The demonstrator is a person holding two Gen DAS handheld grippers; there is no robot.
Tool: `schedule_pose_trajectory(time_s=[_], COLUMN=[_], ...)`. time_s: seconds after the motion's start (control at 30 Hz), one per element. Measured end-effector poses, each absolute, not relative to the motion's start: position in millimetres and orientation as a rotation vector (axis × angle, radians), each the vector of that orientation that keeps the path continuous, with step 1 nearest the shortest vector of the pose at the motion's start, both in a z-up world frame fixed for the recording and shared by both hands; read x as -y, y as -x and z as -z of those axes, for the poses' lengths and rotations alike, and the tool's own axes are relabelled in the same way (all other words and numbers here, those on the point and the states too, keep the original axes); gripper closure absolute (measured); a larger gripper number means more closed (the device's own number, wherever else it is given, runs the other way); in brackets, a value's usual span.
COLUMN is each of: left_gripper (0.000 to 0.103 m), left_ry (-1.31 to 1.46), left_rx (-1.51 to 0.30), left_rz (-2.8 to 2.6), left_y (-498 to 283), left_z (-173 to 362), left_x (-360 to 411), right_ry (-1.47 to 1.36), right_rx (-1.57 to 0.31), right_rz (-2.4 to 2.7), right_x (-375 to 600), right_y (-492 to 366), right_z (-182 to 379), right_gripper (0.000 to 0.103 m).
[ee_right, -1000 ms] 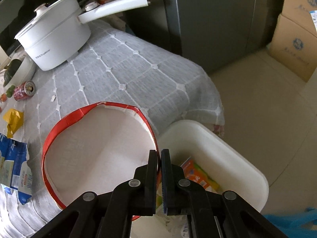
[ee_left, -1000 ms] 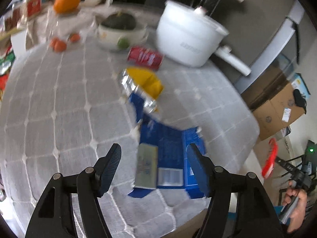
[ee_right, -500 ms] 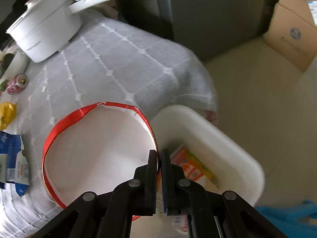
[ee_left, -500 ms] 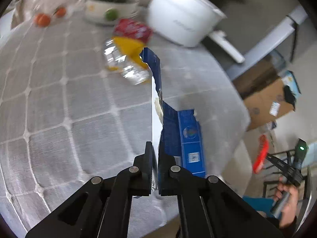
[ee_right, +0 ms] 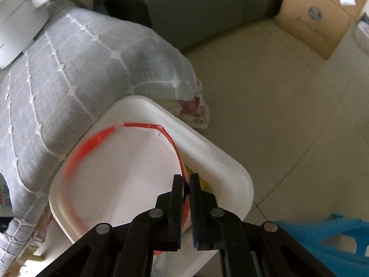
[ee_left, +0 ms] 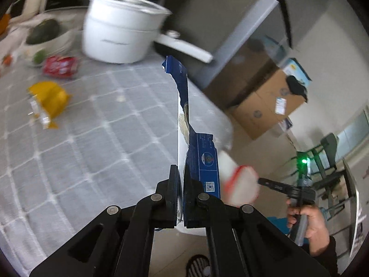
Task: Collect trash
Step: 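Carry the blue box and lid over the bin and open both grippers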
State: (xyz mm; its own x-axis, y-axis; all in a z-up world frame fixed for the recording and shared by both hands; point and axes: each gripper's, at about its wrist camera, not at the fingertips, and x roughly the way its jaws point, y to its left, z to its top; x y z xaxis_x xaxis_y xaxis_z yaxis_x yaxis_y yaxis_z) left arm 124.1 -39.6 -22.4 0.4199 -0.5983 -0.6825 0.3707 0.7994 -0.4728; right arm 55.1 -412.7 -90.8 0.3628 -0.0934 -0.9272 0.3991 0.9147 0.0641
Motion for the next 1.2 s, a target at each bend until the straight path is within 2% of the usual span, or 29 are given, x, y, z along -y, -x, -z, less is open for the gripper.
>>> schedule_pose_trajectory(time_s=[0.03,0.1,0.17,0.37,0.63,0.7,0.77,0.8,0.9,0.97,1.2], left_gripper=[0.101,0.101,0.101,0.101,0.097,0.081,0.024,0.016,0.009,0.0,0.0], left_ry=[0.25,0.21,0.158,0.027,-0.111,-0.109,-0.096,-0.091,-0.078,-0.066,-0.041], left_rx=[-0.957,-0.955,-0.961,-0.999,-1.023,-1.065,-1.084,-1.08,-1.06,-1.057,-1.037], left_rz=[0.63,0.654,0.665,0.687,0.706,0.695,0.653,0.637,0.622,0.605,0.595], left_y=[-123.6,-119.7,-118.2,-116.8,-121.7,-126.6,-131.5,-132.4,-131.5,-133.0,-131.5], left_z=[19.9,18.7,22.8,48.4,78.7,84.1,86.2,84.0,76.6,72.6,64.1], left_x=[51.7,73.0,93.3,153.7,207.0,210.6,205.4,203.9,195.0,186.0,156.9], right_ry=[-0.322,-0.372,-0.416,-0.431,-0.445,-0.442,-0.44,-0.44,-0.432,-0.422,-0.384], right_rx=[-1.169,-1.166,-1.135,-1.097,-1.087,-1.089,-1.091,-1.09,-1.085,-1.083,-1.074], right_rz=[0.333,0.336,0.335,0.335,0.335,0.335,0.335,0.335,0.335,0.336,0.318], right_x=[417.4,425.5,432.6,440.4,446.6,446.9,447.4,447.5,446.9,444.9,430.3], right_y=[-53.6,-48.7,-43.2,-35.2,-32.0,-31.5,-31.6,-31.3,-31.6,-32.0,-38.0], right_z=[91.4,89.7,83.3,68.8,66.4,66.7,66.7,66.1,64.6,63.4,58.2], right_gripper=[0.09,0.064,0.057,0.05,0.047,0.044,0.04,0.038,0.032,0.031,0.027])
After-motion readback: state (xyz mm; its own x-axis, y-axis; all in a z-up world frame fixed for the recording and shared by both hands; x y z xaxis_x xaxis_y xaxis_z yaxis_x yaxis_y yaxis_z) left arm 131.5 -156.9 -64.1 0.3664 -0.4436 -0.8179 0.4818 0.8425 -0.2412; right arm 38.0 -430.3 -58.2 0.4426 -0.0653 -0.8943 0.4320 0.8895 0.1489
